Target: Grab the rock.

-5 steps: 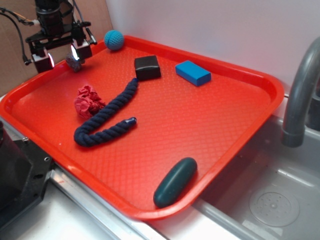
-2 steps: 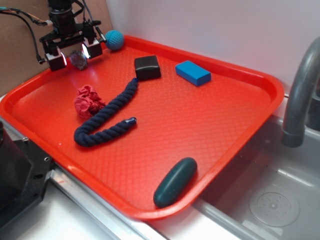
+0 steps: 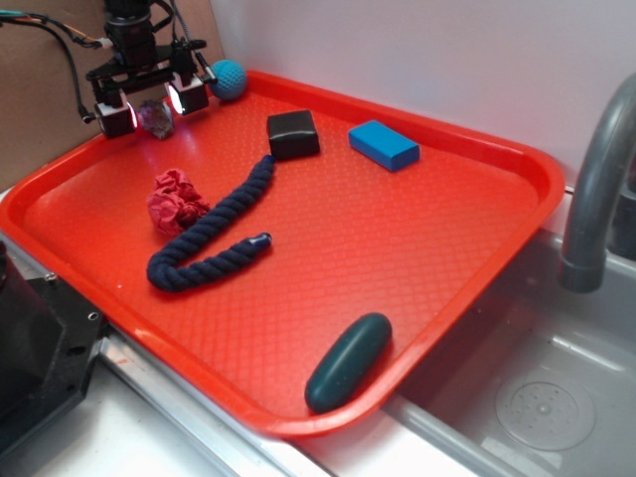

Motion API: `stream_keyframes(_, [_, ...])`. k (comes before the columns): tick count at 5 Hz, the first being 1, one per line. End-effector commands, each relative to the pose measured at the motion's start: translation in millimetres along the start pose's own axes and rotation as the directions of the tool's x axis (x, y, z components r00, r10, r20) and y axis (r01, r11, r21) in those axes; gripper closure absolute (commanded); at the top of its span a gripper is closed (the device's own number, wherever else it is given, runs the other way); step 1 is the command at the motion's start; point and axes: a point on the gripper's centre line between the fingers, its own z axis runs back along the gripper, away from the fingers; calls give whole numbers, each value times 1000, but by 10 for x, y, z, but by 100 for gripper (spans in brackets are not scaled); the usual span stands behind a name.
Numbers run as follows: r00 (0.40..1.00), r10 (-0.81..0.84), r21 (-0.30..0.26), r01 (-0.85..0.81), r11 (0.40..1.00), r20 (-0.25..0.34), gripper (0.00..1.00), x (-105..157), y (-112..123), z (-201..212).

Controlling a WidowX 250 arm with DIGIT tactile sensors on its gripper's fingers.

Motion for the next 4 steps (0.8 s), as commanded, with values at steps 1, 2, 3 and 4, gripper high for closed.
stream_keyframes(1, [999,-10,-11,10,1000,34,100,101,99,38])
stream_keyframes(2, [998,-39,-4,39,999,39,100,80,101,50])
stream_keyframes(3, [996,-80,-8,81,997,37,100,55,129,133])
stream_keyframes(4, [987,-155,-34,157,987,44,100,5,196,341])
